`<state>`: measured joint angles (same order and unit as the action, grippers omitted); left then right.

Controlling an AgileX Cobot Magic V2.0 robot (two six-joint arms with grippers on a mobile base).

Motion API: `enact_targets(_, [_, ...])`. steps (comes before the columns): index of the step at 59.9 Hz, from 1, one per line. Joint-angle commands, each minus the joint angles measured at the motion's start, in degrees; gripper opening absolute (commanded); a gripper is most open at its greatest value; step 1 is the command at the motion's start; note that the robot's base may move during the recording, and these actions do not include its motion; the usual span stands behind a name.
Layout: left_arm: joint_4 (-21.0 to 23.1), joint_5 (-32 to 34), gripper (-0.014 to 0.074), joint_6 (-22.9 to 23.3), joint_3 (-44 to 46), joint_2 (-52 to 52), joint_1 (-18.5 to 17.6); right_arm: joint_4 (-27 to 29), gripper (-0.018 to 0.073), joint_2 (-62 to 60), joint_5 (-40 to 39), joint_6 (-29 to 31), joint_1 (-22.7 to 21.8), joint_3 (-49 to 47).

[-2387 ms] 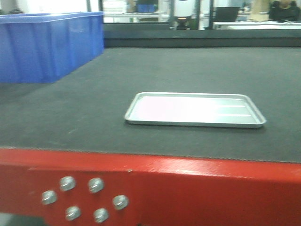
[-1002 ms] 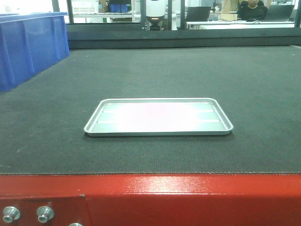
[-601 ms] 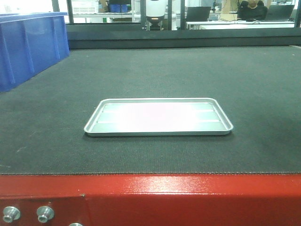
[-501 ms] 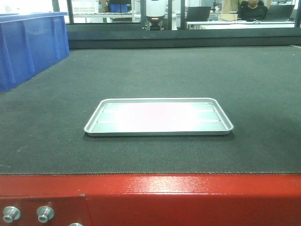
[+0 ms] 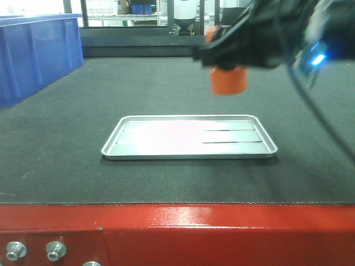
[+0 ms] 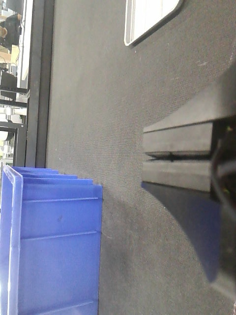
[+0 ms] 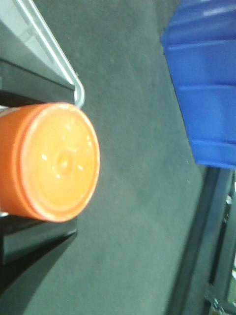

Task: Grab orange capacitor from left shelf to right conveyor
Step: 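Lower the orange cylinder onto the metal tray with the right gripper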

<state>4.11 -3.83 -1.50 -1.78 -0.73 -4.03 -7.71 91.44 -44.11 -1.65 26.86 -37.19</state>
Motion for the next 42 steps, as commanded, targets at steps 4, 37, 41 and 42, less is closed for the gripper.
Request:
enact_targets(4, [0.13, 5.2, -0.0127, 0.1, 0.17, -0.65, -0.31, -2.41, 0.0049, 3.34, -12.14, -4.44, -0.05, -1.81])
enact_targets(37, [0.13, 5.2, -0.0127, 0.1, 0.17, -0.65, -0.31, -2.41, 0.0049, 17.37, -23.15, -4.67, -0.05, -5.05])
enact_targets(41, [0.13, 5.2, -0.0127, 0.1, 0.17, -0.65, -0.31, -2.41, 0.0049, 17.72, -23.03, -4.67, -0.05, -5.05])
enact_targets(42, [0.13, 5.2, -0.0127, 0.1, 0.17, -0.65, -0.31, -2.41, 0.0049, 17.76, -23.03, -4.67, -0.05, -5.05])
